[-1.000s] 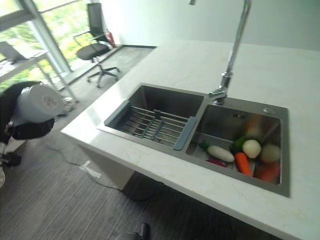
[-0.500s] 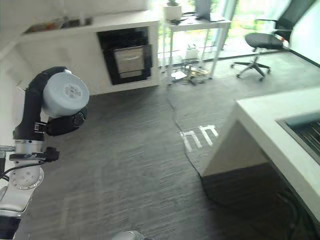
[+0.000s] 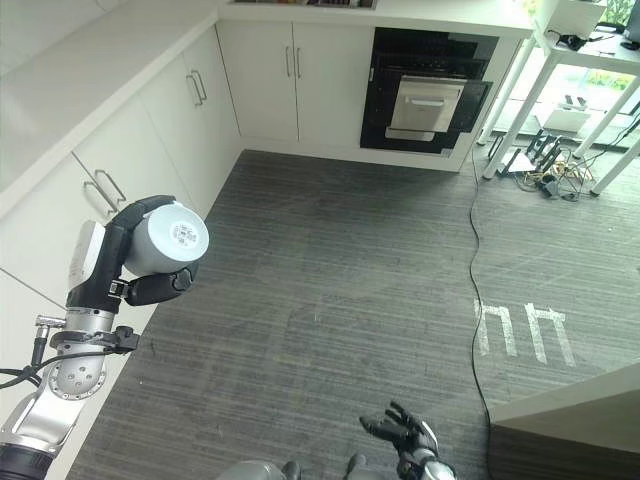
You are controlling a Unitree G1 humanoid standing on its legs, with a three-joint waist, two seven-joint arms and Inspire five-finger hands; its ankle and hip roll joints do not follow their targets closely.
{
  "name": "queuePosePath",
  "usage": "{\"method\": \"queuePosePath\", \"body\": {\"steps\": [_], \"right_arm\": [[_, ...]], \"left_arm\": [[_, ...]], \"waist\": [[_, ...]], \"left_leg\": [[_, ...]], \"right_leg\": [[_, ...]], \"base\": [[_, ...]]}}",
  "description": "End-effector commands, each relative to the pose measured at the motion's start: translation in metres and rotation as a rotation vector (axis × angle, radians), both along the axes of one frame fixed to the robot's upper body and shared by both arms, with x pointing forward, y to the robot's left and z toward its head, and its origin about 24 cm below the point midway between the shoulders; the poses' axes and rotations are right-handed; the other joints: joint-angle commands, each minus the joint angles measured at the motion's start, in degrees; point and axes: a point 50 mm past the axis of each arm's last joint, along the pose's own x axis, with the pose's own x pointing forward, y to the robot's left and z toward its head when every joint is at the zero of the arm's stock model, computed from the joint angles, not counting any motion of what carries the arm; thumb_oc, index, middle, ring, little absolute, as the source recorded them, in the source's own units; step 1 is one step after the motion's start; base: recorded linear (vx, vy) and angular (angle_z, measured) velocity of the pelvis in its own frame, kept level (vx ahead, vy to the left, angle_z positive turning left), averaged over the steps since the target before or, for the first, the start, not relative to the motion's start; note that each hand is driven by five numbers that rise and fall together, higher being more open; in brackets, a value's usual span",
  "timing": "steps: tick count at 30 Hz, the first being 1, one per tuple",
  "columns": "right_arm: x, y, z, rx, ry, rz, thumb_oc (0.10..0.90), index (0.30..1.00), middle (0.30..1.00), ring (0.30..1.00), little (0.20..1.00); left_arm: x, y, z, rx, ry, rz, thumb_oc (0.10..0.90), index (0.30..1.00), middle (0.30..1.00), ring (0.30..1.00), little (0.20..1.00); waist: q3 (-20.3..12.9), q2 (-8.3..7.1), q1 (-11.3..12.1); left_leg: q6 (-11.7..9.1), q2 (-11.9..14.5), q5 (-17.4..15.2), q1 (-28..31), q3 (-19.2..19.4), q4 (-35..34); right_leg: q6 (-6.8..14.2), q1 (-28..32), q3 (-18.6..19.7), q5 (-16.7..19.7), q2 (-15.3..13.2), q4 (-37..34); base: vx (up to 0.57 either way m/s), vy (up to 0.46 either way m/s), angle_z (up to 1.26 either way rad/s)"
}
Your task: Place the dishes in the dishwasher.
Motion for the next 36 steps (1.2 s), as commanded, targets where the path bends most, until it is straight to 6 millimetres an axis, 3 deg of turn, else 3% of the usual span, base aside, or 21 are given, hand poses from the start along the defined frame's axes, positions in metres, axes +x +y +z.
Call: {"method": "queuePosePath", "body": {"steps": [1, 8, 17, 21, 22, 23, 27, 31, 34, 36], "right_arm": [[0.002, -0.026, 0.010, -0.038, -0.058, -0.065, 0.800, 0.900, 0.900, 0.900, 0.900], [-0.010, -0.028, 0.006, -0.012, -0.018, -0.091, 0.800, 0.900, 0.900, 0.900, 0.900], [-0.024, -0.013, 0.000, 0.080, -0.024, -0.034, 0.800, 0.900, 0.900, 0.900, 0.900], [-0.034, -0.013, -0.003, 0.085, 0.020, 0.008, 0.800, 0.900, 0.900, 0.900, 0.900], [-0.041, -0.019, -0.005, 0.201, 0.089, 0.003, 0.800, 0.900, 0.900, 0.900, 0.900], [-0.040, -0.024, -0.003, 0.184, 0.075, -0.006, 0.800, 0.900, 0.900, 0.900, 0.900], [-0.038, -0.035, 0.001, 0.080, 0.077, 0.076, 0.800, 0.900, 0.900, 0.900, 0.900], [-0.024, -0.047, 0.010, -0.056, 0.024, 0.153, 0.800, 0.900, 0.900, 0.900, 0.900], [-0.010, -0.050, 0.016, -0.097, -0.020, 0.190, 0.800, 0.900, 0.900, 0.900, 0.900], [0.002, -0.049, 0.020, -0.103, -0.053, 0.190, 0.800, 0.900, 0.900, 0.900, 0.900]], "left_arm": [[0.000, -0.018, 0.073, -0.017, -0.355, -0.154, 0.400, 0.300, 0.300, 0.300, 0.300], [0.006, -0.026, 0.076, -0.023, -0.331, -0.202, 0.400, 0.300, 0.300, 0.300, 0.300], [0.007, -0.027, 0.078, -0.018, -0.306, -0.248, 0.400, 0.300, 0.300, 0.300, 0.300], [0.010, -0.025, 0.080, -0.025, -0.307, -0.220, 0.400, 0.300, 0.300, 0.300, 0.300], [0.014, -0.027, 0.071, -0.122, -0.237, -0.197, 0.400, 0.300, 0.300, 0.300, 0.300], [0.010, -0.018, 0.069, -0.143, -0.228, -0.173, 0.400, 0.300, 0.300, 0.300, 0.300], [0.012, -0.012, 0.069, -0.157, -0.222, -0.155, 0.400, 0.300, 0.300, 0.300, 0.300], [0.017, -0.017, 0.065, -0.127, -0.209, -0.155, 0.400, 0.300, 0.300, 0.300, 0.300], [0.019, -0.020, 0.060, -0.114, -0.204, -0.155, 0.400, 0.300, 0.300, 0.300, 0.300], [0.021, -0.021, 0.059, -0.091, -0.201, -0.164, 0.400, 0.300, 0.300, 0.300, 0.300]], "waist": [[-4.2, 1.90, -3.2], [-5.0, 2.41, -5.7], [-5.0, 1.41, -8.2], [-5.2, 1.00, -8.3], [-2.6, -0.12, -4.0], [-3.0, 0.18, -3.9], [-2.5, 0.12, -4.5], [-1.1, 2.39, -4.7], [-0.5, 2.94, -4.8], [-0.7, 2.88, -4.6]], "left_leg": [[-5.6, 9.3, -4.7, -5.3, 4.3, 1.5], [-6.1, 9.9, -5.7, -4.2, 6.0, 1.5], [-3.1, 8.2, -8.3, -1.0, 8.7, 1.5], [-3.2, 9.0, -8.8, -0.2, 11.7, 1.5], [-4.8, 8.1, -4.8, -6.7, 4.3, 1.5], [-4.7, 7.2, -5.2, -5.3, 4.0, 1.5], [-4.7, 7.1, -3.9, -5.1, 5.8, 1.5], [-6.9, 10.3, 0.0, -10.9, 6.6, 1.5], [-7.8, 13.2, 2.9, -14.8, 10.5, 1.5], [-7.2, 13.8, 3.4, -15.8, 13.8, 1.5]], "right_leg": [[2.4, 1.7, -3.7, -8.7, 0.2, 0.9], [3.1, 1.4, -2.7, -8.7, -0.4, 0.9], [4.8, 1.0, 1.4, -7.2, -0.9, 0.9], [5.8, 0.8, -0.3, -6.6, -2.6, 0.9], [2.0, -0.7, -0.9, -9.0, 2.2, 0.9], [1.8, -0.1, -0.9, -9.3, 2.4, 0.9], [1.2, 1.0, -1.2, -9.1, 2.3, 0.9], [0.9, 3.2, -2.1, -10.5, 3.8, 0.9], [1.1, 5.0, -4.2, -11.6, 3.0, 0.9], [1.5, 6.9, -5.8, -12.9, 2.0, 0.9]], "base": [[-0.06, -0.001, 0.35], [0.02, 0.049, 0.12], [0.07, 0.059, -0.44], [0.05, -0.019, -0.20], [0.14, -0.044, -0.32], [0.14, -0.040, -0.29], [0.17, -0.017, 0.00], [0.32, 0.186, 0.17], [0.32, 0.215, 0.12], [0.49, 0.320, -0.17]]}}
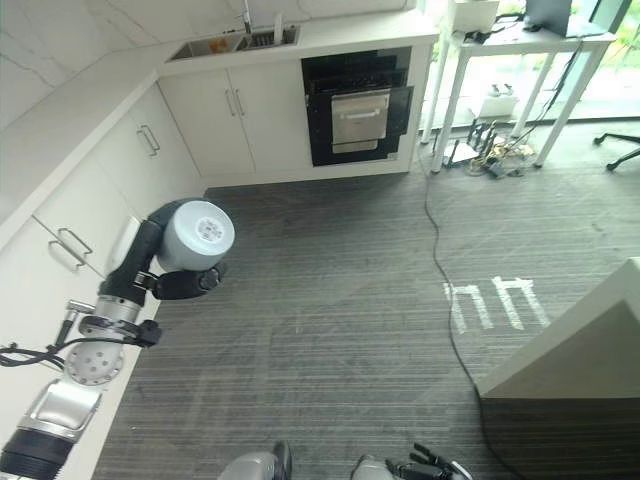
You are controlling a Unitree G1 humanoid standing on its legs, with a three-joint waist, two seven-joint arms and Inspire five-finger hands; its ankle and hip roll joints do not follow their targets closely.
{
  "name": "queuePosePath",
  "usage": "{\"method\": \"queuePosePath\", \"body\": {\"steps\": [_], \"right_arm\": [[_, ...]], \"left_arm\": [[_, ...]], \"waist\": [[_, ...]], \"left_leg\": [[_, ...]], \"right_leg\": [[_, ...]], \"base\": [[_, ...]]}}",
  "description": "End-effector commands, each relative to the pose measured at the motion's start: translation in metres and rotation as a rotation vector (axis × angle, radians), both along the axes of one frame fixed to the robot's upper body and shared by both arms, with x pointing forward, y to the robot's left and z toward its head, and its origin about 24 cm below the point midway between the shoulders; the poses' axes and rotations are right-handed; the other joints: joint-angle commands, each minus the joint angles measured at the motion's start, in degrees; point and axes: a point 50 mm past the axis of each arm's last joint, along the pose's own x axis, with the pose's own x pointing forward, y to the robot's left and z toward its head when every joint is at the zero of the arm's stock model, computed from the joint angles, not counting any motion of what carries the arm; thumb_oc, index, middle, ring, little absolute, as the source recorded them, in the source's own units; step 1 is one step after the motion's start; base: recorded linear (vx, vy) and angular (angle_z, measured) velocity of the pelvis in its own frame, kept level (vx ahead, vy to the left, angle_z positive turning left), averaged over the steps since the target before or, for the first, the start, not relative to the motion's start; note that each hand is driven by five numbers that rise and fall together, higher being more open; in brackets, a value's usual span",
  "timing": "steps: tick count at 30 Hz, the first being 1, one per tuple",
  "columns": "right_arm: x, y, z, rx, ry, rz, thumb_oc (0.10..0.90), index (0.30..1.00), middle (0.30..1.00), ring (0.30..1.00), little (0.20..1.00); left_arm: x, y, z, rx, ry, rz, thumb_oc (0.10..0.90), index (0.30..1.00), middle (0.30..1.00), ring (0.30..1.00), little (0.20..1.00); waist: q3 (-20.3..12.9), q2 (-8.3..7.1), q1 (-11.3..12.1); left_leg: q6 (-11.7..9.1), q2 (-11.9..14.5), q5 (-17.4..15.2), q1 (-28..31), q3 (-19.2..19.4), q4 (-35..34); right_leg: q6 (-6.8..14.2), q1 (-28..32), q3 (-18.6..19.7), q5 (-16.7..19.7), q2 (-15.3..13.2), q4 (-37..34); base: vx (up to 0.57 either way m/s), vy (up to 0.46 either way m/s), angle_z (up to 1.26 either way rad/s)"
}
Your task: Place the dishes in the dishwasher.
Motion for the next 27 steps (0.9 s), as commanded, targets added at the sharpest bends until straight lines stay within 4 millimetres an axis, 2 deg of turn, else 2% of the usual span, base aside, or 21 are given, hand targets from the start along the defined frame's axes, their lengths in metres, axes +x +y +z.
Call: {"method": "queuePosePath", "body": {"steps": [1, 2, 3, 4, 5, 6, 8, 9, 10, 11, 12, 13, 14, 15, 16, 18, 21, 23, 25, 26, 27], "right_arm": [[0.031, 0.009, 0.010, -0.015, -0.130, 0.058, 0.800, 0.900, 0.900, 0.900, 0.900], [0.036, 0.010, 0.012, -0.012, -0.140, 0.053, 0.800, 0.900, 0.900, 0.900, 0.900], [0.037, 0.012, 0.012, -0.009, -0.149, 0.047, 0.800, 0.900, 0.900, 0.900, 0.900], [0.037, 0.014, 0.011, -0.006, -0.155, 0.040, 0.800, 0.900, 0.900, 0.900, 0.900], [0.036, 0.022, 0.011, 0.000, -0.191, 0.010, 0.800, 0.900, 0.900, 0.900, 0.900], [0.038, 0.024, 0.012, -0.007, -0.211, 0.010, 0.800, 0.900, 0.900, 0.900, 0.900], [0.042, 0.029, 0.016, -0.009, -0.256, 0.004, 0.800, 0.900, 0.900, 0.900, 0.900], [0.047, 0.031, 0.019, -0.001, -0.285, -0.004, 0.800, 0.900, 0.900, 0.900, 0.900], [0.054, 0.033, 0.022, 0.020, -0.319, 0.012, 0.800, 0.900, 0.900, 0.900, 0.900], [0.056, 0.034, 0.025, 0.027, -0.338, 0.030, 0.800, 0.900, 0.900, 0.900, 0.900], [0.057, 0.035, 0.025, 0.031, -0.346, 0.038, 0.800, 0.900, 0.900, 0.900, 0.900], [0.058, 0.036, 0.027, 0.042, -0.362, 0.048, 0.800, 0.900, 0.900, 0.900, 0.900], [0.059, 0.037, 0.027, 0.048, -0.370, 0.047, 0.800, 0.900, 0.900, 0.900, 0.900], [0.058, 0.035, 0.027, 0.063, -0.377, 0.043, 0.800, 0.900, 0.900, 0.900, 0.900], [0.057, 0.034, 0.026, 0.065, -0.379, 0.044, 0.800, 0.900, 0.900, 0.900, 0.900], [0.056, 0.035, 0.025, 0.071, -0.382, 0.041, 0.800, 0.900, 0.900, 0.900, 0.900], [0.057, 0.038, 0.024, 0.081, -0.389, 0.033, 0.800, 0.900, 0.900, 0.900, 0.900], [0.057, 0.038, 0.025, 0.091, -0.389, 0.038, 0.800, 0.900, 0.900, 0.900, 0.900], [0.061, 0.037, 0.026, 0.088, -0.371, 0.034, 0.800, 0.900, 0.900, 0.900, 0.900], [0.062, 0.037, 0.026, 0.089, -0.370, 0.038, 0.800, 0.900, 0.900, 0.900, 0.900], [0.062, 0.037, 0.027, 0.083, -0.367, 0.080, 0.800, 0.900, 0.900, 0.900, 0.900]], "left_arm": [[0.004, 0.004, 0.076, 0.023, -0.361, -0.020, 0.400, 0.300, 0.300, 0.300, 0.300], [0.004, 0.003, 0.077, 0.038, -0.358, -0.026, 0.400, 0.300, 0.300, 0.300, 0.300], [0.006, 0.002, 0.078, 0.054, -0.351, -0.043, 0.400, 0.300, 0.300, 0.300, 0.300], [0.006, 0.000, 0.078, 0.060, -0.345, -0.062, 0.400, 0.300, 0.300, 0.300, 0.300], [0.010, -0.006, 0.080, 0.098, -0.335, -0.136, 0.400, 0.300, 0.300, 0.300, 0.300], [0.010, -0.009, 0.081, 0.111, -0.335, -0.157, 0.400, 0.300, 0.300, 0.300, 0.300], [0.010, -0.014, 0.080, 0.150, -0.334, -0.185, 0.400, 0.300, 0.300, 0.300, 0.300], [0.009, -0.014, 0.081, 0.161, -0.337, -0.186, 0.400, 0.300, 0.300, 0.300, 0.300], [0.007, -0.014, 0.081, 0.174, -0.349, -0.177, 0.400, 0.300, 0.300, 0.300, 0.300], [0.006, -0.014, 0.082, 0.181, -0.357, -0.170, 0.400, 0.300, 0.300, 0.300, 0.300], [0.005, -0.014, 0.083, 0.184, -0.361, -0.168, 0.400, 0.300, 0.300, 0.300, 0.300], [0.005, -0.014, 0.085, 0.195, -0.370, -0.161, 0.400, 0.300, 0.300, 0.300, 0.300], [0.005, -0.014, 0.086, 0.203, -0.373, -0.156, 0.400, 0.300, 0.300, 0.300, 0.300], [0.006, -0.015, 0.088, 0.209, -0.372, -0.148, 0.400, 0.300, 0.300, 0.300, 0.300], [0.007, -0.016, 0.088, 0.210, -0.370, -0.149, 0.400, 0.300, 0.300, 0.300, 0.300], [0.009, -0.015, 0.090, 0.214, -0.367, -0.159, 0.400, 0.300, 0.300, 0.300, 0.300], [0.008, -0.010, 0.087, 0.225, -0.367, -0.169, 0.400, 0.300, 0.300, 0.300, 0.300], [0.004, -0.006, 0.085, 0.227, -0.368, -0.152, 0.400, 0.300, 0.300, 0.300, 0.300], [0.002, -0.005, 0.083, 0.205, -0.350, -0.125, 0.400, 0.300, 0.300, 0.300, 0.300], [0.000, -0.005, 0.081, 0.198, -0.350, -0.115, 0.400, 0.300, 0.300, 0.300, 0.300], [-0.004, -0.003, 0.077, 0.189, -0.347, -0.088, 0.400, 0.300, 0.300, 0.300, 0.300]], "waist": [[-0.7, -1.72, -0.3], [-1.0, -2.03, 0.4], [-1.1, -2.78, 1.2], [-1.2, -3.28, 1.4], [-1.8, -3.81, 0.8], [-1.7, -4.02, 0.4], [-1.2, -4.03, -0.6], [-1.0, -3.25, -0.9], [-0.1, -2.77, -1.9], [0.4, -2.39, -2.7], [0.4, -2.03, -3.1], [0.9, -2.12, -3.8], [0.9, -2.29, -4.1], [1.1, -3.78, -4.9], [0.9, -4.77, -5.2], [0.4, -5.54, -5.5], [0.1, -6.07, -5.0], [-0.2, -6.47, -4.9], [-0.8, -6.42, -5.3], [-0.9, -6.22, -5.4], [-0.9, -6.06, -4.7]], "left_leg": [[2.0, -2.2, 3.7, -0.3, 1.9, -1.4], [2.6, -3.4, 3.5, -0.6, 0.9, -1.4], [3.5, -5.7, 3.7, -0.7, -0.4, -1.4], [4.2, -6.7, 3.4, -0.2, -0.3, -1.4], [7.4, -8.7, 1.0, 2.8, 0.4, -1.4], [8.5, -9.7, 0.3, 3.5, 0.2, -1.4], [10.6, -11.6, -1.7, 6.4, 0.1, -1.4], [10.8, -11.3, -2.6, 7.7, 0.2, -1.4], [11.0, -11.4, -4.1, 10.0, -0.3, -1.4], [10.8, -11.3, -4.7, 11.1, -0.9, -1.4], [10.7, -10.9, -4.8, 11.4, -1.3, -1.4], [10.4, -10.8, -5.9, 12.7, -1.8, -1.4], [10.2, -10.8, -6.5, 13.4, -2.0, -1.4], [9.5, -11.8, -8.0, 15.6, -2.1, -1.4], [9.4, -12.7, -9.1, 16.5, -2.1, -1.4], [9.1, -13.0, -10.8, 17.9, -1.8, -1.4], [8.2, -11.7, -12.4, 20.6, -0.5, -1.4], [7.2, -10.2, -13.1, 22.8, 0.0, -1.4], [6.3, -8.5, -12.9, 25.7, -0.9, -1.4], [5.8, -7.7, -11.8, 26.8, -1.1, -1.4], [4.0, -5.8, -5.9, 27.5, -0.5, 1.0]], "right_leg": [[5.7, 12.9, -4.6, -11.5, 2.0, -3.1], [5.7, 13.5, -4.2, -11.8, 1.8, -3.1], [5.4, 15.4, -3.5, -12.5, 1.6, -3.1], [5.4, 16.8, -3.5, -12.9, 1.4, -3.1], [6.7, 20.3, -5.1, -7.4, 1.7, -1.3], [7.6, 19.1, -4.8, -5.2, 1.3, 3.1], [10.8, 12.9, -4.3, 4.7, 0.1, 16.2], [10.5, 9.6, -4.7, 6.3, -0.6, 19.7], [10.3, 5.0, -5.1, 4.8, 2.0, 19.4], [9.6, 3.0, -5.6, 3.3, 3.3, 16.9], [9.2, 2.0, -5.9, 3.4, 3.8, 14.8], [8.9, 0.7, -5.9, 3.0, 3.3, 9.8], [8.7, 0.5, -5.9, 3.3, 2.4, 5.3], [9.4, -1.2, -3.9, 4.5, -1.3, -3.1], [10.6, -3.8, -1.4, 5.6, -3.8, -3.1], [12.4, -7.8, 2.5, 7.2, -6.8, -3.1], [13.3, -8.9, 2.2, 8.6, -9.2, -3.1], [13.4, -6.4, 1.0, 7.7, -8.7, -3.1], [11.9, -5.0, 1.2, 6.5, -6.1, -3.1], [10.9, -4.2, 1.1, 5.6, -4.8, -3.1], [8.3, -1.8, -0.2, 3.3, -2.9, -3.1]], "base": [[0.53, 0.348, -0.16], [0.54, 0.311, -0.30], [0.48, 0.236, -0.43], [0.72, 0.351, -0.18], [0.63, 0.353, 0.30], [0.60, 0.390, 1.03], [0.34, 0.278, 0.94], [0.40, 0.199, 0.42], [0.36, 0.085, 0.17], [0.30, 0.003, -0.01], [0.27, -0.077, -0.21], [0.26, -0.118, -0.07], [0.49, -0.290, 0.17], [0.49, -0.335, 0.17], [0.52, -0.371, 0.12], [0.36, -0.282, -0.15], [0.46, -0.408, 0.23], [0.49, -0.495, -0.27], [0.45, -0.451, -0.48], [0.50, -0.502, -0.43], [0.48, -0.499, -0.42]]}}
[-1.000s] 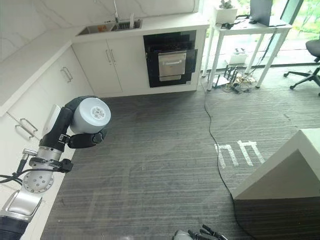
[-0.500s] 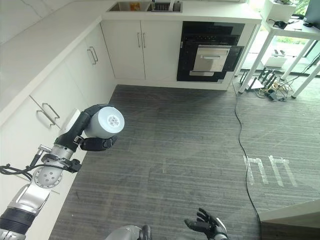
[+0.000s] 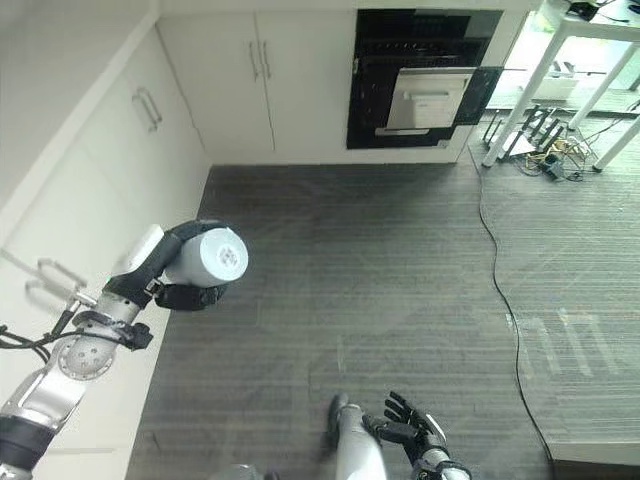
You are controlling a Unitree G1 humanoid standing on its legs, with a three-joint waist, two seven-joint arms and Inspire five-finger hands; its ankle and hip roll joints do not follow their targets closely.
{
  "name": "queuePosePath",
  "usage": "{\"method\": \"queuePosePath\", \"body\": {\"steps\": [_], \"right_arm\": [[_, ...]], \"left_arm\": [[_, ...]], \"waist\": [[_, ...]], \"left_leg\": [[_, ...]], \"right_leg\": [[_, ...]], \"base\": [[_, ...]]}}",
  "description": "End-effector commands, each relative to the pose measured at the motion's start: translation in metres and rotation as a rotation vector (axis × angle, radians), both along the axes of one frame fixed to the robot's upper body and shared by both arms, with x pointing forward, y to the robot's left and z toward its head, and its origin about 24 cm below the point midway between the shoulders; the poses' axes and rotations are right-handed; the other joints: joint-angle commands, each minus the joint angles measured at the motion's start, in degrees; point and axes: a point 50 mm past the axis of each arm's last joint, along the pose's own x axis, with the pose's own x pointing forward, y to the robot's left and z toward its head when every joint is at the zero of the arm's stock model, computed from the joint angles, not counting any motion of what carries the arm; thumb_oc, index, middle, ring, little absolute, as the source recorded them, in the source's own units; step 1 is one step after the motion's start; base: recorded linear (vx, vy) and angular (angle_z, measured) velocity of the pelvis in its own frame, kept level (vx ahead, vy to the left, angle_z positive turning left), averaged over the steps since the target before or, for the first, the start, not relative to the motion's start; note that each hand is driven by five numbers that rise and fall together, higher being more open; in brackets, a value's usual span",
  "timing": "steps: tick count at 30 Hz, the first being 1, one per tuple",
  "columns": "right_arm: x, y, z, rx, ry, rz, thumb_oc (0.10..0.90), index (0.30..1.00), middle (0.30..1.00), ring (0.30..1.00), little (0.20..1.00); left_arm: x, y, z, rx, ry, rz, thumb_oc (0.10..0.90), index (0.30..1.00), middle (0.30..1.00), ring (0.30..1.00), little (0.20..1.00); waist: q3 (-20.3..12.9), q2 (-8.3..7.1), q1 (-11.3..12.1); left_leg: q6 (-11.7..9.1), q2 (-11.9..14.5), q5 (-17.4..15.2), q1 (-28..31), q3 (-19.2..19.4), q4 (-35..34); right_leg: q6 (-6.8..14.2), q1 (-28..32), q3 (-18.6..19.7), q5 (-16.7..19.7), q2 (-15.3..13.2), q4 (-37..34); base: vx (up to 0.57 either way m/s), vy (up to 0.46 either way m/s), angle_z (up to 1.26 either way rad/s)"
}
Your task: Place the dishes in the dishwasher.
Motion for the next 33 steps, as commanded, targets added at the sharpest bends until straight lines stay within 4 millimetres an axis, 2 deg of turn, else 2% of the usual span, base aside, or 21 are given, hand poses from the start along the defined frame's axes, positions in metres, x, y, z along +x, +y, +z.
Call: {"method": "queuePosePath", "body": {"steps": [1, 2, 3, 4, 5, 6, 7, 10, 11, 12, 14, 17, 19, 20, 21, 22, 24, 27, 30, 31, 33], "right_arm": [[0.025, -0.011, 0.020, -0.050, -0.132, 0.069, 0.800, 0.900, 0.900, 0.900, 0.900], [0.024, -0.015, 0.021, -0.077, -0.132, 0.088, 0.800, 0.900, 0.900, 0.900, 0.900], [0.023, -0.018, 0.022, -0.084, -0.131, 0.080, 0.800, 0.900, 0.900, 0.900, 0.900], [0.022, -0.023, 0.022, -0.091, -0.131, 0.060, 0.800, 0.900, 0.900, 0.900, 0.900], [0.021, -0.028, 0.024, -0.096, -0.131, 0.053, 0.800, 0.900, 0.900, 0.900, 0.900], [0.021, -0.029, 0.024, -0.098, -0.131, 0.052, 0.800, 0.900, 0.900, 0.900, 0.900], [0.021, -0.033, 0.025, -0.103, -0.129, 0.057, 0.800, 0.900, 0.900, 0.900, 0.900], [0.021, -0.029, 0.023, -0.104, -0.130, 0.077, 0.800, 0.900, 0.900, 0.900, 0.900], [0.023, -0.026, 0.023, -0.106, -0.127, 0.089, 0.800, 0.900, 0.900, 0.900, 0.900], [0.027, -0.017, 0.020, -0.100, -0.117, 0.107, 0.800, 0.900, 0.900, 0.900, 0.900], [0.033, -0.010, 0.021, -0.111, -0.126, 0.146, 0.800, 0.900, 0.900, 0.900, 0.900], [0.043, -0.002, 0.022, -0.103, -0.117, 0.157, 0.800, 0.900, 0.900, 0.900, 0.900], [0.043, 0.000, 0.022, -0.086, -0.115, 0.153, 0.800, 0.900, 0.900, 0.900, 0.900], [0.043, 0.006, 0.021, -0.080, -0.120, 0.177, 0.800, 0.900, 0.900, 0.900, 0.900], [0.042, 0.011, 0.021, -0.080, -0.125, 0.187, 0.800, 0.900, 0.900, 0.900, 0.900], [0.040, 0.019, 0.020, -0.078, -0.135, 0.188, 0.800, 0.900, 0.900, 0.900, 0.900], [0.041, 0.024, 0.019, -0.058, -0.134, 0.172, 0.800, 0.900, 0.900, 0.900, 0.900], [0.044, 0.027, 0.021, -0.053, -0.156, 0.213, 0.800, 0.900, 0.900, 0.900, 0.900], [0.045, 0.027, 0.025, -0.059, -0.182, 0.239, 0.800, 0.900, 0.900, 0.900, 0.900], [0.044, 0.023, 0.025, -0.048, -0.185, 0.232, 0.800, 0.900, 0.900, 0.900, 0.900], [0.042, 0.020, 0.024, -0.050, -0.180, 0.246, 0.800, 0.900, 0.900, 0.900, 0.900]], "left_arm": [[-0.004, -0.012, 0.072, -0.081, -0.378, -0.053, 0.400, 0.300, 0.300, 0.300, 0.300], [-0.006, -0.009, 0.072, -0.095, -0.380, -0.035, 0.400, 0.300, 0.300, 0.300, 0.300], [-0.006, -0.008, 0.073, -0.100, -0.381, -0.031, 0.400, 0.300, 0.300, 0.300, 0.300], [-0.005, -0.007, 0.075, -0.106, -0.382, -0.032, 0.400, 0.300, 0.300, 0.300, 0.300], [-0.003, -0.006, 0.077, -0.109, -0.383, -0.032, 0.400, 0.300, 0.300, 0.300, 0.300], [-0.003, -0.005, 0.077, -0.110, -0.383, -0.030, 0.400, 0.300, 0.300, 0.300, 0.300], [-0.003, -0.003, 0.078, -0.110, -0.379, -0.031, 0.400, 0.300, 0.300, 0.300, 0.300], [-0.002, 0.000, 0.080, -0.108, -0.374, -0.033, 0.400, 0.300, 0.300, 0.300, 0.300], [-0.002, 0.001, 0.079, -0.108, -0.369, -0.027, 0.400, 0.300, 0.300, 0.300, 0.300], [-0.007, 0.004, 0.073, -0.105, -0.358, -0.018, 0.400, 0.300, 0.300, 0.300, 0.300], [-0.014, 0.008, 0.066, -0.114, -0.381, -0.012, 0.400, 0.300, 0.300, 0.300, 0.300], [-0.019, 0.018, 0.062, -0.102, -0.381, 0.010, 0.400, 0.300, 0.300, 0.300, 0.300], [-0.018, 0.018, 0.062, -0.100, -0.376, 0.003, 0.400, 0.300, 0.300, 0.300, 0.300], [-0.017, 0.017, 0.062, -0.091, -0.371, -0.001, 0.400, 0.300, 0.300, 0.300, 0.300], [-0.017, 0.015, 0.062, -0.087, -0.370, -0.011, 0.400, 0.300, 0.300, 0.300, 0.300], [-0.014, 0.013, 0.066, -0.068, -0.362, -0.031, 0.400, 0.300, 0.300, 0.300, 0.300], [-0.012, 0.012, 0.068, -0.060, -0.347, -0.032, 0.400, 0.300, 0.300, 0.300, 0.300], [-0.009, 0.010, 0.069, -0.058, -0.352, -0.030, 0.400, 0.300, 0.300, 0.300, 0.300], [-0.006, 0.006, 0.068, -0.050, -0.360, -0.021, 0.400, 0.300, 0.300, 0.300, 0.300], [-0.002, 0.002, 0.069, -0.050, -0.361, -0.020, 0.400, 0.300, 0.300, 0.300, 0.300], [-0.001, 0.001, 0.068, -0.055, -0.361, -0.024, 0.400, 0.300, 0.300, 0.300, 0.300]], "waist": [[-6.1, -0.06, -1.5], [-6.1, 0.31, -1.1], [-5.9, 0.15, -1.0], [-5.5, 0.39, -0.8], [-5.1, 0.58, -0.4], [-4.9, 0.77, -0.2], [-4.3, 1.13, 0.5], [-3.2, 1.45, 1.4], [-3.0, 2.09, 2.6], [-2.7, 4.23, 5.0], [-2.6, 5.41, 6.6], [-4.0, 5.58, 7.3], [-4.6, 5.17, 7.0], [-5.1, 4.86, 6.2], [-5.2, 4.91, 5.8], [-5.5, 5.27, 4.8], [-5.6, 5.51, 4.1], [-5.4, 6.38, 3.0], [-4.5, 6.37, 1.1], [-4.3, 5.41, 0.3], [-4.5, 4.39, 0.2]], "left_leg": [[4.4, 3.0, 5.3, -3.4, -0.7, 4.6], [3.3, 4.9, 11.2, -7.5, -0.9, 13.3], [3.4, 5.7, 12.5, -10.0, -0.9, 17.6], [4.1, 5.5, 11.7, -13.9, -1.9, 21.9], [5.2, 2.8, 10.2, -16.3, -3.1, 21.6], [5.6, 1.3, 9.8, -17.1, -3.6, 20.4], [6.7, -2.4, 9.4, -19.0, -4.1, 15.8], [6.5, -5.6, 12.5, -22.3, -3.4, 4.8], [5.7, -7.5, 15.5, -25.4, -5.7, -0.4], [4.4, -8.5, 17.9, -32.9, -10.2, -1.5], [4.0, -9.4, 20.5, -36.9, -9.8, -1.5], [6.5, -10.1, 17.5, -33.7, -9.7, -1.5], [7.7, -10.0, 15.8, -31.8, -8.9, -1.5], [9.5, -10.4, 13.0, -29.0, -9.0, -1.5], [10.6, -10.6, 11.6, -27.5, -8.9, -1.5], [12.6, -10.8, 9.4, -25.0, -8.9, -1.5], [13.3, -10.1, 7.6, -22.8, -8.7, -1.5], [13.5, -9.6, 5.9, -20.0, -10.2, -1.5], [13.2, -10.7, 3.2, -16.5, -14.7, -1.5], [12.8, -11.8, 1.5, -14.4, -17.5, -1.5], [12.6, -12.8, 0.1, -13.2, -18.9, -1.5]], "right_leg": [[11.2, 7.3, 2.0, -2.2, -3.7, -11.3], [9.0, 9.5, 1.5, -4.2, -1.8, -11.3], [7.9, 10.5, 1.4, -5.1, -1.2, -11.3], [7.0, 12.0, 1.4, -6.0, -0.4, -11.3], [7.0, 12.9, 2.0, -6.4, 0.0, -11.3], [7.0, 13.4, 2.5, -6.6, 0.4, -11.3], [7.0, 14.8, 4.1, -7.3, 1.4, -11.3], [7.6, 17.3, 6.5, -9.2, 3.3, -11.3], [7.7, 18.2, 8.4, -9.6, 4.6, -11.3], [7.5, 20.1, 11.3, -10.7, 7.9, -11.3], [7.2, 22.1, 12.5, -11.4, 8.6, -11.3], [7.9, 25.2, 13.1, -13.9, 8.8, -11.3], [8.1, 27.0, 12.4, -13.4, 8.6, -11.3], [8.9, 29.5, 11.2, -10.1, 8.3, -11.3], [10.0, 28.2, 10.1, -7.6, 7.8, -6.2], [12.8, 22.2, 8.7, -0.9, 8.2, 5.9], [14.5, 17.0, 7.8, 2.1, 8.8, 13.2], [13.3, 11.3, 5.7, -0.5, 7.8, 9.0], [12.5, 8.6, 5.9, 0.0, 5.2, -3.9], [12.9, 5.9, 8.7, 0.9, 1.7, -11.3], [13.8, 2.5, 12.0, 0.8, -0.2, -11.3]], "base": [[0.58, -0.623, -0.78], [0.43, -0.485, -1.00], [0.43, -0.460, -1.12], [0.33, -0.270, -0.68], [0.29, -0.166, -0.29], [0.37, -0.092, -0.17], [0.37, -0.067, -0.39], [0.42, -0.034, -0.62], [0.69, 0.080, -0.85], [0.83, 0.153, -1.26], [0.64, 0.193, -1.62], [0.37, 0.147, -1.43], [0.33, 0.100, -1.16], [0.37, 0.148, -0.31], [0.53, 0.205, 0.07], [0.42, 0.152, 0.17], [0.29, 0.062, 0.07], [0.22, -0.008, -0.21], [0.32, -0.166, 0.06], [0.43, -0.295, 0.05], [0.39, -0.286, 0.34]]}}
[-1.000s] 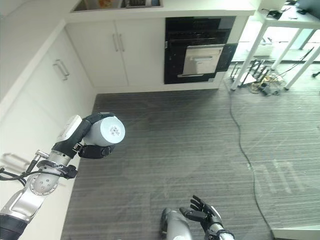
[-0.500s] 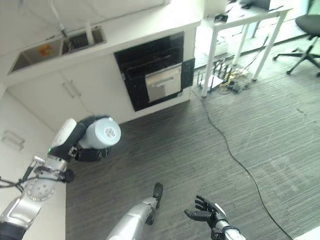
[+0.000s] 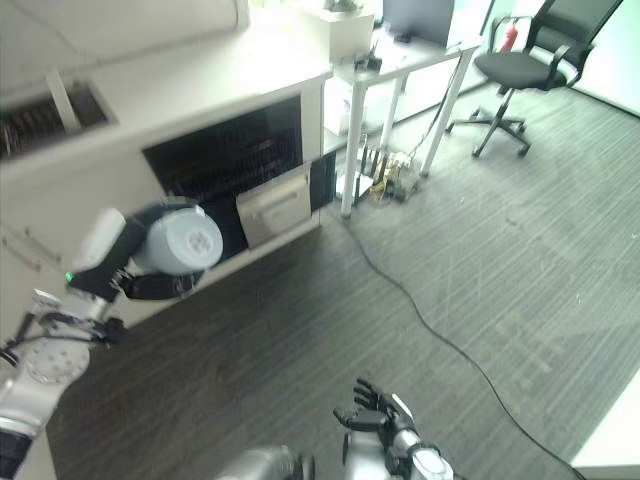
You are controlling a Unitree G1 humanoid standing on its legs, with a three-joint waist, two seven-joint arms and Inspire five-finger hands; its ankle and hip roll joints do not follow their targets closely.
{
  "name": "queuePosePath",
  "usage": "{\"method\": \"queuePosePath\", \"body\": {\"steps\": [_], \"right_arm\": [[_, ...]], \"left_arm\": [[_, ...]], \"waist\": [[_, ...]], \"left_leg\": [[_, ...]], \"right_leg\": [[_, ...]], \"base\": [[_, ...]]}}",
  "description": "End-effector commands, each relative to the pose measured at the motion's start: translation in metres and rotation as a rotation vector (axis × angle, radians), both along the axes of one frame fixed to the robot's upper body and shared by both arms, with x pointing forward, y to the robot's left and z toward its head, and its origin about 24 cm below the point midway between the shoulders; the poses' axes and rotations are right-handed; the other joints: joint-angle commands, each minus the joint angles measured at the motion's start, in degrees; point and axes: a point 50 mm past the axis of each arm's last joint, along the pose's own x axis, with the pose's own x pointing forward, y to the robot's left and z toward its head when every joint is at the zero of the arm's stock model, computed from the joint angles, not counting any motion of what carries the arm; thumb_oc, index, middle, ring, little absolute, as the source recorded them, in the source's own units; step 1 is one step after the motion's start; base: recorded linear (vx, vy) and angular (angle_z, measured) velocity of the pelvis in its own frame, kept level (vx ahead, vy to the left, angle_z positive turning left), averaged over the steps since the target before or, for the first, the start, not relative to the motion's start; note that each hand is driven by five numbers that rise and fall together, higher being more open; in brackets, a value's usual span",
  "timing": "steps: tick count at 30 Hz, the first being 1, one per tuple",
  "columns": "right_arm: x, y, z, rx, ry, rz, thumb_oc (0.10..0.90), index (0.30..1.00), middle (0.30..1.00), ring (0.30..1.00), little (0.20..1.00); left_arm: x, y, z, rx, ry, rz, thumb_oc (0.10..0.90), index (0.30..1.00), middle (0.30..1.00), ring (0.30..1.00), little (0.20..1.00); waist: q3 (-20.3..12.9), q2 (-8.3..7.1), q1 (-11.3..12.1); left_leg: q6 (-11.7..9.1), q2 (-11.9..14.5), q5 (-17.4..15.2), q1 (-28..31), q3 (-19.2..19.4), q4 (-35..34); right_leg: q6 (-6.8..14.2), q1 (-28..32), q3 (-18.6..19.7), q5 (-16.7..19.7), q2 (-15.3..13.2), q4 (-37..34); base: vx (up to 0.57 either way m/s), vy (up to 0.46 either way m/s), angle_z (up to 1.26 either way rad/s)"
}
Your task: Place the dishes in the dishwasher.
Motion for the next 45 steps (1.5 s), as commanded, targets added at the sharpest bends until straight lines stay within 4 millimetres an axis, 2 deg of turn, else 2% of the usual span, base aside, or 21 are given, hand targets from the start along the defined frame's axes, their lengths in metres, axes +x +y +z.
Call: {"method": "queuePosePath", "body": {"steps": [1, 5, 8, 9, 11, 13, 14, 16, 18, 19, 20, 23, 27, 30, 31, 34, 36, 37, 38, 42, 45], "right_arm": [[0.013, -0.017, 0.013, -0.027, -0.091, 0.034, 0.800, 0.900, 0.900, 0.900, 0.900], [0.015, -0.017, 0.014, -0.034, -0.064, 0.080, 0.800, 0.900, 0.900, 0.900, 0.900], [0.018, -0.018, 0.017, -0.046, -0.059, 0.136, 0.800, 0.900, 0.900, 0.900, 0.900], [0.019, -0.018, 0.018, -0.047, -0.058, 0.151, 0.800, 0.900, 0.900, 0.900, 0.900], [0.021, -0.018, 0.020, -0.063, -0.064, 0.186, 0.800, 0.900, 0.900, 0.900, 0.900], [0.020, -0.020, 0.020, -0.075, -0.068, 0.183, 0.800, 0.900, 0.900, 0.900, 0.900], [0.020, -0.021, 0.020, -0.073, -0.070, 0.172, 0.800, 0.900, 0.900, 0.900, 0.900], [0.019, -0.022, 0.020, -0.068, -0.075, 0.160, 0.800, 0.900, 0.900, 0.900, 0.900], [0.017, -0.020, 0.018, -0.068, -0.071, 0.163, 0.800, 0.900, 0.900, 0.900, 0.900], [0.016, -0.020, 0.017, -0.070, -0.066, 0.167, 0.800, 0.900, 0.900, 0.900, 0.900], [0.015, -0.019, 0.015, -0.078, -0.055, 0.173, 0.800, 0.900, 0.900, 0.900, 0.900], [0.014, -0.012, 0.012, -0.080, -0.056, 0.173, 0.800, 0.900, 0.900, 0.900, 0.900], [0.019, -0.005, 0.015, -0.056, -0.082, 0.162, 0.800, 0.900, 0.900, 0.900, 0.900], [0.019, 0.007, 0.014, 0.059, -0.067, 0.173, 0.800, 0.900, 0.900, 0.900, 0.900], [0.017, 0.017, 0.013, 0.103, -0.056, 0.208, 0.800, 0.900, 0.900, 0.900, 0.900], [0.013, 0.026, 0.013, 0.161, -0.057, 0.250, 0.800, 0.900, 0.900, 0.900, 0.900], [0.010, 0.030, 0.014, 0.202, -0.062, 0.281, 0.800, 0.900, 0.900, 0.900, 0.900], [0.008, 0.034, 0.014, 0.203, -0.054, 0.334, 0.800, 0.900, 0.900, 0.900, 0.900], [0.005, 0.035, 0.012, 0.214, -0.027, 0.372, 0.800, 0.900, 0.900, 0.900, 0.900], [0.005, 0.038, 0.011, 0.237, -0.004, 0.405, 0.800, 0.900, 0.900, 0.900, 0.900], [0.005, 0.038, 0.010, 0.245, 0.014, 0.401, 0.800, 0.900, 0.900, 0.900, 0.900]], "left_arm": [[-0.003, -0.015, 0.048, -0.052, -0.267, -0.076, 0.400, 0.300, 0.300, 0.300, 0.300], [-0.006, -0.012, 0.043, -0.058, -0.269, -0.058, 0.400, 0.300, 0.300, 0.300, 0.300], [-0.011, -0.019, 0.040, -0.075, -0.280, -0.062, 0.400, 0.300, 0.300, 0.300, 0.300], [-0.013, -0.022, 0.041, -0.081, -0.286, -0.065, 0.400, 0.300, 0.300, 0.300, 0.300], [-0.014, -0.023, 0.043, -0.099, -0.293, -0.068, 0.400, 0.300, 0.300, 0.300, 0.300], [-0.012, -0.026, 0.047, -0.113, -0.293, -0.086, 0.400, 0.300, 0.300, 0.300, 0.300], [-0.010, -0.027, 0.049, -0.117, -0.290, -0.096, 0.400, 0.300, 0.300, 0.300, 0.300], [-0.008, -0.029, 0.051, -0.118, -0.286, -0.101, 0.400, 0.300, 0.300, 0.300, 0.300], [-0.005, -0.030, 0.053, -0.124, -0.285, -0.103, 0.400, 0.300, 0.300, 0.300, 0.300], [-0.004, -0.030, 0.053, -0.126, -0.285, -0.103, 0.400, 0.300, 0.300, 0.300, 0.300], [-0.003, -0.031, 0.053, -0.133, -0.285, -0.106, 0.400, 0.300, 0.300, 0.300, 0.300], [-0.003, -0.037, 0.050, -0.135, -0.291, -0.126, 0.400, 0.300, 0.300, 0.300, 0.300], [-0.006, -0.037, 0.048, -0.121, -0.298, -0.143, 0.400, 0.300, 0.300, 0.300, 0.300], [-0.007, -0.040, 0.048, -0.087, -0.302, -0.162, 0.400, 0.300, 0.300, 0.300, 0.300], [-0.006, -0.039, 0.050, -0.072, -0.301, -0.167, 0.400, 0.300, 0.300, 0.300, 0.300], [-0.002, -0.036, 0.052, -0.074, -0.290, -0.175, 0.400, 0.300, 0.300, 0.300, 0.300], [0.000, -0.038, 0.056, -0.070, -0.301, -0.197, 0.400, 0.300, 0.300, 0.300, 0.300], [0.002, -0.038, 0.058, -0.070, -0.305, -0.202, 0.400, 0.300, 0.300, 0.300, 0.300], [0.003, -0.035, 0.056, -0.077, -0.299, -0.179, 0.400, 0.300, 0.300, 0.300, 0.300], [0.002, -0.036, 0.054, -0.086, -0.290, -0.161, 0.400, 0.300, 0.300, 0.300, 0.300], [0.000, -0.038, 0.051, -0.090, -0.281, -0.151, 0.400, 0.300, 0.300, 0.300, 0.300]], "waist": [[-3.4, 1.44, -0.1], [-4.2, 0.03, 0.2], [-4.6, -1.16, 0.8], [-4.5, -1.80, 1.4], [-3.6, -2.31, 1.9], [-2.8, -2.61, 1.9], [-2.5, -2.67, 2.0], [-2.4, -2.48, 2.1], [-2.7, -1.95, 2.0], [-2.7, -1.59, 1.8], [-2.9, -0.28, 1.8], [-3.5, 0.78, 3.4], [-4.7, 0.72, 3.9], [-5.1, 1.32, 3.6], [-4.9, 2.39, 2.3], [-4.1, 2.79, 0.5], [-3.7, 3.06, -0.7], [-3.3, 2.74, -1.4], [-4.1, 1.52, -0.3], [-5.1, 0.19, 1.2], [-6.0, 0.03, 1.6]], "left_leg": [[0.8, 0.5, -2.9, 5.1, -6.1, -8.2], [-0.6, 2.0, -4.7, 7.4, -5.7, -8.2], [-2.7, 4.2, -3.7, 10.1, -5.7, -8.2], [-3.7, 4.6, 0.7, 11.1, -4.9, -8.2], [-5.0, 5.3, 5.6, 8.3, -1.9, -0.3], [-5.5, 6.6, 7.7, 2.7, 1.7, 7.9], [-5.3, 6.8, 7.4, 0.9, 2.7, 8.0], [-4.5, 6.5, 6.3, 0.4, 3.1, 4.1], [-4.3, 6.3, 6.7, 2.2, 4.1, -7.0], [-4.4, 6.5, 6.2, 1.5, 4.3, -8.2], [-5.3, 7.1, 5.9, -2.5, 3.7, -8.2], [-6.3, 8.5, 9.3, -9.0, 3.3, -8.2], [-4.9, 8.5, 7.6, -8.1, 3.5, -8.2], [-3.4, 7.6, 5.5, -5.7, 2.4, -8.2], [-2.0, 7.4, 4.4, -3.8, 1.6, -8.2], [-0.9, 6.4, 3.3, -1.8, 0.1, -8.2], [-0.9, 6.3, 3.0, -0.9, -0.8, -8.2], [-1.2, 6.3, 2.3, -0.5, -1.3, -8.2], [-1.7, 7.1, 2.5, -1.2, 1.0, -8.2], [-3.4, 9.4, 2.2, -2.6, 3.4, -8.2], [-4.3, 10.2, 1.9, -3.0, 4.3, -8.2]], "right_leg": [[4.9, 3.7, 2.8, 3.9, -0.5, 2.3], [4.6, 5.1, 2.9, 3.1, 0.3, 2.3], [2.4, 8.3, 2.6, 1.2, 1.9, 2.3], [1.7, 9.7, 2.3, 0.2, 1.9, 2.3], [0.7, 12.0, 1.3, -1.2, 2.0, 2.3], [-0.6, 14.2, -0.4, -2.1, 1.9, 2.3], [-1.0, 15.0, -1.1, -2.5, 1.9, 2.3], [-1.1, 15.9, -1.5, -3.4, 2.1, 2.3], [-0.8, 16.5, -1.8, -4.9, 2.8, 2.3], [-0.7, 16.7, -2.0, -5.2, 3.2, 2.3], [-0.6, 17.4, -2.1, -6.2, 4.5, 2.3], [-0.6, 19.3, -2.5, -8.2, 5.1, 2.3], [0.0, 19.9, -3.6, -8.9, 3.7, 2.3], [0.0, 21.9, -4.7, -8.9, 3.7, 2.3], [0.2, 22.4, -5.1, -5.3, 5.0, 2.7], [1.4, 17.8, -3.2, -1.9, 5.4, 8.3], [1.5, 17.1, -2.0, -1.2, 4.8, 3.8], [2.5, 15.8, 0.7, -0.6, 3.7, 2.3], [2.6, 15.4, -1.5, -2.0, 1.8, 2.3], [3.3, 13.7, -2.9, -3.4, -0.6, 2.3], [3.6, 13.4, -3.8, -4.3, -1.7, 2.3]], "base": [[0.39, -0.272, 0.40], [0.37, -0.304, 0.16], [0.33, -0.289, 0.23], [0.27, -0.216, 0.22], [0.23, -0.183, -0.10], [0.12, -0.117, 0.15], [0.11, -0.076, 0.62], [0.14, -0.007, 0.64], [0.20, 0.095, 0.27], [0.19, 0.177, 0.28], [0.16, 0.170, 0.34], [0.23, 0.189, 0.26], [0.17, 0.178, -0.02], [0.22, 0.178, -0.09], [0.21, 0.152, -0.16], [0.11, 0.035, 0.00], [0.13, -0.115, 0.32], [0.18, -0.239, 0.47], [0.17, -0.254, 0.41], [0.05, -0.129, -0.27], [0.05, -0.058, -0.09]]}}
